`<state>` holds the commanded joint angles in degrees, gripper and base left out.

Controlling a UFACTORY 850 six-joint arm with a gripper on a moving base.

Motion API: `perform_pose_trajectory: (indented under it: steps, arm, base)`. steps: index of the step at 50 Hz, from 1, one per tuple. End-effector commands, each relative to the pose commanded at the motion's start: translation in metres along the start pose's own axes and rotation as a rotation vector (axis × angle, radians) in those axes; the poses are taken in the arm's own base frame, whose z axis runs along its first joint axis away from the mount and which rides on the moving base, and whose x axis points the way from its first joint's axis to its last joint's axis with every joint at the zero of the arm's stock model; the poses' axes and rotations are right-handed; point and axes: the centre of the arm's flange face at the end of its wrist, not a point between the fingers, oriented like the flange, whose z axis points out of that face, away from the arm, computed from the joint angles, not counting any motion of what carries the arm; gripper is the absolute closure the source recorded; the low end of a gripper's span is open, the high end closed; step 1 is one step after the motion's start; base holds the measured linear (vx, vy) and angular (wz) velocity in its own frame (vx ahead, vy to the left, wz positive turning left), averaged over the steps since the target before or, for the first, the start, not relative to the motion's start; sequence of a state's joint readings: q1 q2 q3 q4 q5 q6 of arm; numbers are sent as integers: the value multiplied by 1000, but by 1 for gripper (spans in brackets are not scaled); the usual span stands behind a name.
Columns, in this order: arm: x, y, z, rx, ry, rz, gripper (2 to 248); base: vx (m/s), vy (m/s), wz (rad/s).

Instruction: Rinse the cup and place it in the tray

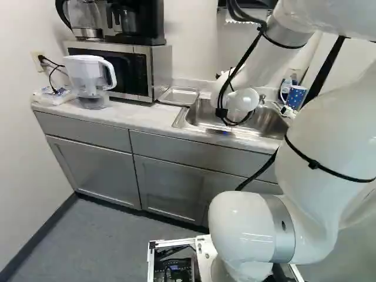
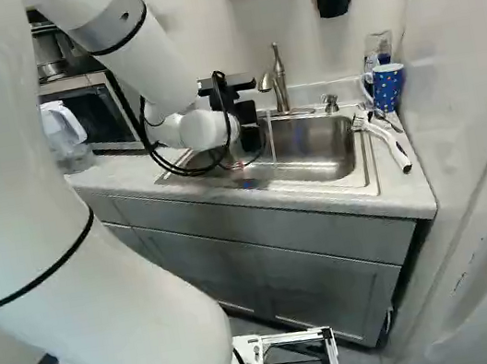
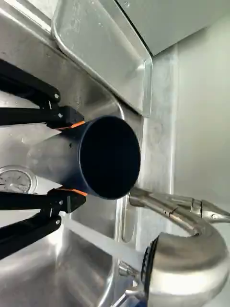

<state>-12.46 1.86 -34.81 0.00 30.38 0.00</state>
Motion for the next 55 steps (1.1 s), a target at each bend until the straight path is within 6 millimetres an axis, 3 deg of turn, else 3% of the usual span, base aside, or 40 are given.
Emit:
perform_pose_trajectory:
  steps: [55]
  arm:
    - [-15,62,-23,-135,-45,61,125]
  base:
    - [0,0,0]
